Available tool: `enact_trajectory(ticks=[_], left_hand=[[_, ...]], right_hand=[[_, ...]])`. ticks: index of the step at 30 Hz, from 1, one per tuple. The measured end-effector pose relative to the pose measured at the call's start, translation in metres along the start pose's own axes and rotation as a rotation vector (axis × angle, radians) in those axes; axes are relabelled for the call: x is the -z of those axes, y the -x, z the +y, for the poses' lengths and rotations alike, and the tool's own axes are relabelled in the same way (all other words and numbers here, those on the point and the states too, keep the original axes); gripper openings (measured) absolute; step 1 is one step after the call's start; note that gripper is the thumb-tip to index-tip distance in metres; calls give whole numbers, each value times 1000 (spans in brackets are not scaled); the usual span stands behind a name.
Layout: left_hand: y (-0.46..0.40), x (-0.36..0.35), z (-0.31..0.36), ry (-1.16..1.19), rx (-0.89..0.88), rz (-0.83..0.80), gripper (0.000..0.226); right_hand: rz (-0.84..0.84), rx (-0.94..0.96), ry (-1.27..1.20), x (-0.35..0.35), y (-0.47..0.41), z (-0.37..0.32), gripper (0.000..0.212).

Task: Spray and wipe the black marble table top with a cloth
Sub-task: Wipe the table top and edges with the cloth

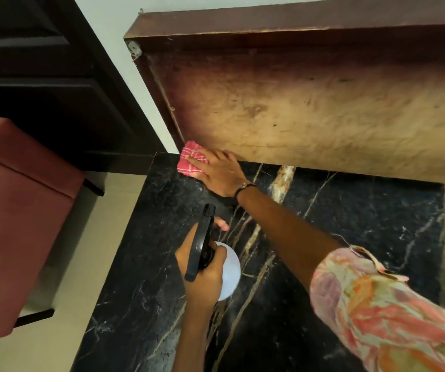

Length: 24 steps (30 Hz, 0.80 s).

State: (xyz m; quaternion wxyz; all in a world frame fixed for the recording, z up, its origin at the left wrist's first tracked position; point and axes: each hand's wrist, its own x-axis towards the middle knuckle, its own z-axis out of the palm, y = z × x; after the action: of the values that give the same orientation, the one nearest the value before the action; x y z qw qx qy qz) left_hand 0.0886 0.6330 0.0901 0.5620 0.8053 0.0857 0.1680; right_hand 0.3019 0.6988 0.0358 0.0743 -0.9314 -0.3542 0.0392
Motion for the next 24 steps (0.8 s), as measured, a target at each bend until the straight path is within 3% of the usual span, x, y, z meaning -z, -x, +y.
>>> enact_trajectory(ticks=[1,2,3,6,11,17,19,24], left_hand=[[-12,46,-7,147,44,-20,13],[-27,77,-12,104,193,166,18],[-26,82,-9,85,181,232,22],[-21,67,7,48,155,110,25],[1,35,25,76,143,101,28],[37,-45,65,100,144,10,21],[50,-75,81,88,105,-44,26],[88,-157,117,105,86,-72,30]], right_hand=[[-2,-29,2,4,20,16,50],[0,-55,5,8,42,34,50],[9,-87,13,13,67,54,50],[17,-278,32,29,154,130,48],[28,-579,97,50,267,229,49],[120,-485,16,35,272,232,47],[115,-435,5,36,289,252,48],[179,-531,2,41,378,331,47]])
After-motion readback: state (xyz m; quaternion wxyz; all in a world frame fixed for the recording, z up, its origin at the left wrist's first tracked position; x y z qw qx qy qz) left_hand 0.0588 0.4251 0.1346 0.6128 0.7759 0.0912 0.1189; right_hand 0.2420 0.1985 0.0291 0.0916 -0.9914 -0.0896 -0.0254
